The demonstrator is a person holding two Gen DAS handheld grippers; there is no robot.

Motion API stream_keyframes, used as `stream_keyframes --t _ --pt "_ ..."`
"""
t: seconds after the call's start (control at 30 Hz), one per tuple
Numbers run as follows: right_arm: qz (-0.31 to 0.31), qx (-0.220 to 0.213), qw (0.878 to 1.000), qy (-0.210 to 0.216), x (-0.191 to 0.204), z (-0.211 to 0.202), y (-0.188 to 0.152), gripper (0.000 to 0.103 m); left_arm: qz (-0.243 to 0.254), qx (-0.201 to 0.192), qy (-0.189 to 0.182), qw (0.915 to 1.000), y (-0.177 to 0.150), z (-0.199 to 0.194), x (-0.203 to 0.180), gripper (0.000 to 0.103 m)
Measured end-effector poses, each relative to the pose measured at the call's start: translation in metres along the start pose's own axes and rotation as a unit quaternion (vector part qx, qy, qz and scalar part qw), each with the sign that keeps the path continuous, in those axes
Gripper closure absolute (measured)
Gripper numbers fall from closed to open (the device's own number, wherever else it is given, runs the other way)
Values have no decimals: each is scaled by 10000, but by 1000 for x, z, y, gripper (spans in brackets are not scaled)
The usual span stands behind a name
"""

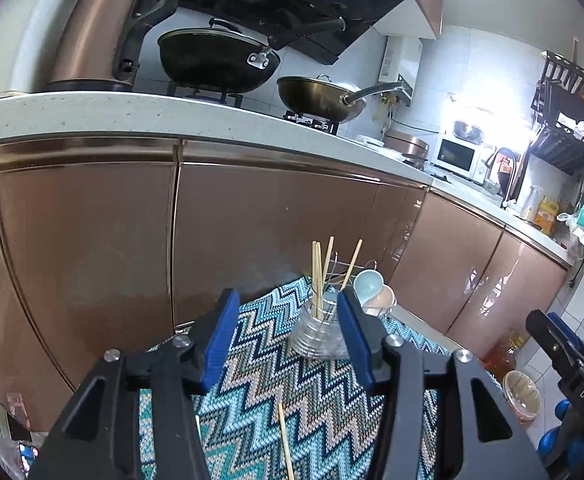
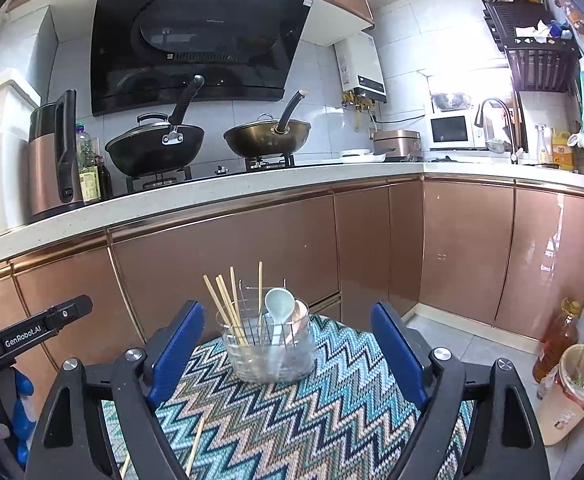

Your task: Organize utensils

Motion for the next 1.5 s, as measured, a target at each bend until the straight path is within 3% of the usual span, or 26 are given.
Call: stream_keyframes --t 0.93,1.5 --pt "100 185 9997 -129 1 -62 -21 19 -14 543 85 9985 -39 -43 20 54" --pt "48 853 9962 -142 4 -34 -54 19 -193 1504 308 9880 -89 -1 61 54"
Point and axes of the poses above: each gripper's, at about its wrist camera, not at the fingertips, and z roughly the way its jaws point, x to its left, y to its top, the point moved 8 cm from there along z, roughly the way its jaws point, and after that the axes turned 5 degrees about x, right-handed, at the moved point
